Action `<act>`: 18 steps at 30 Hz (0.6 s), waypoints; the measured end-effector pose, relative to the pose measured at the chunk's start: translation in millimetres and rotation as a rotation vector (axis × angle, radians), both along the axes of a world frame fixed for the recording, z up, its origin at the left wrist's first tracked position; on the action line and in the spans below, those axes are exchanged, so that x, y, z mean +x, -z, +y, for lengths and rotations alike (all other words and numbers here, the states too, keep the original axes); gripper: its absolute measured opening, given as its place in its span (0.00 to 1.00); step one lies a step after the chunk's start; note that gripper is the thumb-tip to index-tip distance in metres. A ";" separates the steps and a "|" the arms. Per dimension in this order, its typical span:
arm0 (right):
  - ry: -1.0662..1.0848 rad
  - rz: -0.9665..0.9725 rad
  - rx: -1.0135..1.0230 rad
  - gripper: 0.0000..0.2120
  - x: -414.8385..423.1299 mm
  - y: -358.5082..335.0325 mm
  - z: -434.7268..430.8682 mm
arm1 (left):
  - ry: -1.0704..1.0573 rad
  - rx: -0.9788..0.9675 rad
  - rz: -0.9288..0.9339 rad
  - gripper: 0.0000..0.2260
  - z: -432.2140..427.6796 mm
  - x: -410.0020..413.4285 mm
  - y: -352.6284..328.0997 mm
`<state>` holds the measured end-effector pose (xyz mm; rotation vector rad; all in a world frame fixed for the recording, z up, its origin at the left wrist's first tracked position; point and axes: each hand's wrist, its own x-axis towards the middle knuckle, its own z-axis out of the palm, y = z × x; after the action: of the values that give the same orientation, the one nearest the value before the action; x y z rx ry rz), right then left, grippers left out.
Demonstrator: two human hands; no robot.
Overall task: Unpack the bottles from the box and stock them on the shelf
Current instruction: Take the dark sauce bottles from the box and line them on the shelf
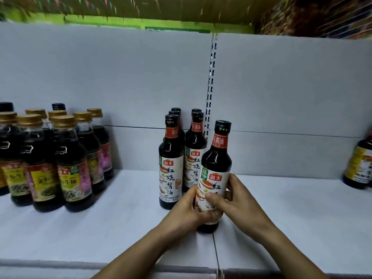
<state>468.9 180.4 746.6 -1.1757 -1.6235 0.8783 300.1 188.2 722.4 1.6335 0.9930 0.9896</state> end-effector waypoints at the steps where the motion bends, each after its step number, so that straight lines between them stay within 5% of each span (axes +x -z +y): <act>1: 0.000 -0.004 -0.001 0.22 0.1 -0.1 2.0 | -0.006 0.003 0.009 0.25 2.2 0.4 0.4; 11: -0.006 -0.048 0.022 0.21 -9.0 -0.2 20.7 | -0.161 0.150 0.155 0.28 14.8 -20.2 7.1; 16: -0.014 -0.031 0.011 0.21 -15.8 0.0 29.3 | -0.451 0.325 0.219 0.08 7.2 -44.7 3.3; 18: -0.017 -0.021 0.009 0.22 -17.7 0.7 32.1 | -0.522 0.365 0.187 0.09 5.6 -50.9 -2.2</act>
<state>451.2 212.4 745.9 -1.1694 -1.6555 0.8710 249.1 193.8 724.5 1.8274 1.4800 1.4505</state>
